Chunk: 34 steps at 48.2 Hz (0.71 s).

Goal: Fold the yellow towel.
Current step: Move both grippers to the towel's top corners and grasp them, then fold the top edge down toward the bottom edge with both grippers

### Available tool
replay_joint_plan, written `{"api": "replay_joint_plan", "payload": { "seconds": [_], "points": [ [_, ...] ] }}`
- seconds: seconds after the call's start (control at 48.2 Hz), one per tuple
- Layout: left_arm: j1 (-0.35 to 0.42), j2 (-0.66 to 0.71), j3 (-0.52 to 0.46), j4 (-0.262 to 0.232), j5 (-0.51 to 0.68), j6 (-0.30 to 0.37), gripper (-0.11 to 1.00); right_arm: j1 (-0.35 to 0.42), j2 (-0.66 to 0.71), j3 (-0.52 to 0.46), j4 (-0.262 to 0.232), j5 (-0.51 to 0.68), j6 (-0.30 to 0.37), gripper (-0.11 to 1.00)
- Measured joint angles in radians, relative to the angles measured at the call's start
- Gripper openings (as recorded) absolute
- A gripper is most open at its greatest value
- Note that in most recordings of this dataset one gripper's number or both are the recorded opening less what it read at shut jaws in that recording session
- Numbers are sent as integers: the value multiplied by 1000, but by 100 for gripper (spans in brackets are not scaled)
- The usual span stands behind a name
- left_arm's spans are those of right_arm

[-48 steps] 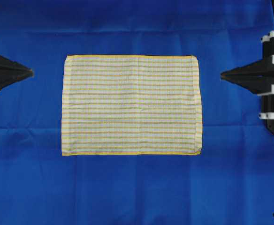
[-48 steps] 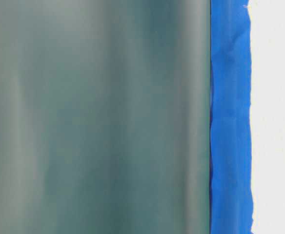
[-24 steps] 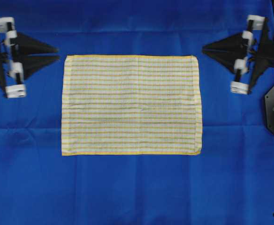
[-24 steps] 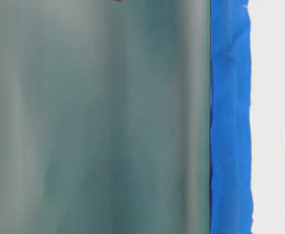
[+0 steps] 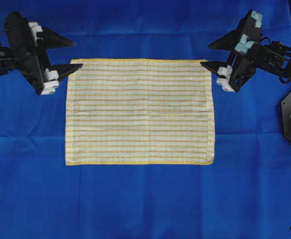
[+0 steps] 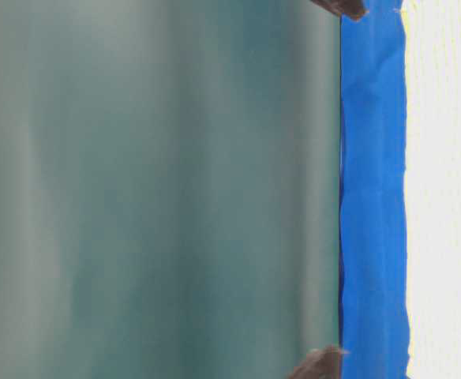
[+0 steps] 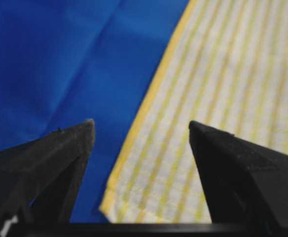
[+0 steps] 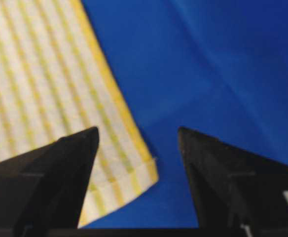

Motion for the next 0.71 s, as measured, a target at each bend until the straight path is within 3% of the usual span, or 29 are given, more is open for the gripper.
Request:
{"api": "replay_joint_plan", "payload": {
  "seconds": [0.249,0.519,0.602,0.706],
  "points": [
    [63,187,-28,0,-67,0,69,-18,109,-12,17,-29,-2,64],
    [74,299,-41,0,-101,0,65,-18,184,-20,40,-52,0,60],
    [74,308,-44,0,-101,0,54,-18,195,-23,43,-54,0,51],
    [74,314,-49,2,-98,0,28,-18,198,-26,43,-54,0,30]
  ]
}}
